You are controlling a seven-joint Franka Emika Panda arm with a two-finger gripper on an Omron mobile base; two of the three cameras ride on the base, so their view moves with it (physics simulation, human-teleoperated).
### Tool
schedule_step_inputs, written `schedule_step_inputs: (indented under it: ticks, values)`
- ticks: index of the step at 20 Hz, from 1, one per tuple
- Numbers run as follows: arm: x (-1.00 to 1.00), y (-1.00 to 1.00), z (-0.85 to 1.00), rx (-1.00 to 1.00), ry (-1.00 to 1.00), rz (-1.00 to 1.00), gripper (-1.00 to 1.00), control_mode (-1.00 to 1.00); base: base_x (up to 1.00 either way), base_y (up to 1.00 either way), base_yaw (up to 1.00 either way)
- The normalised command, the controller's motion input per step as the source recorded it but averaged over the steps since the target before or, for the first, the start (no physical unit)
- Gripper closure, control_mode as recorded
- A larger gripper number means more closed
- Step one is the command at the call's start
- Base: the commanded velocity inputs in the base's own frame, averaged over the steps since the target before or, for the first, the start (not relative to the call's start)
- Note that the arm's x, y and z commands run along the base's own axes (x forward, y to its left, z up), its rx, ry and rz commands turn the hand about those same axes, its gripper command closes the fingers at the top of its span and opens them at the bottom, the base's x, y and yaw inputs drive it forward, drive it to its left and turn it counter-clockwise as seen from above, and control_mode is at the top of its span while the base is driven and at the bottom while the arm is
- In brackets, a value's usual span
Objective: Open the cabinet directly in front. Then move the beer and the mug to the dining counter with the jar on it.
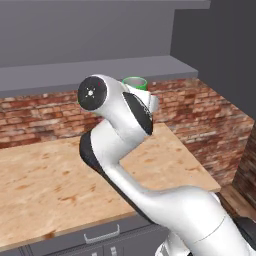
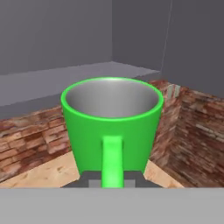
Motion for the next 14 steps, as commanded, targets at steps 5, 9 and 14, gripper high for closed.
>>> schedule_step_inputs:
  ticks: [5, 9, 14]
  values:
    - [-0.81, -0.11, 0.0, -0.05, -0.63, 0.04, 1.0, -1.0, 0.0, 0.0, 0.0]
    - [0.0, 0.0, 0.0, 0.0, 0.0, 0.0, 1.0, -1.0, 0.0, 0.0, 0.0]
    - [-0.55, 0.0, -0.28, 0.0, 0.1, 0.0, 1.0, -1.0, 0.0, 0.0, 0.0]
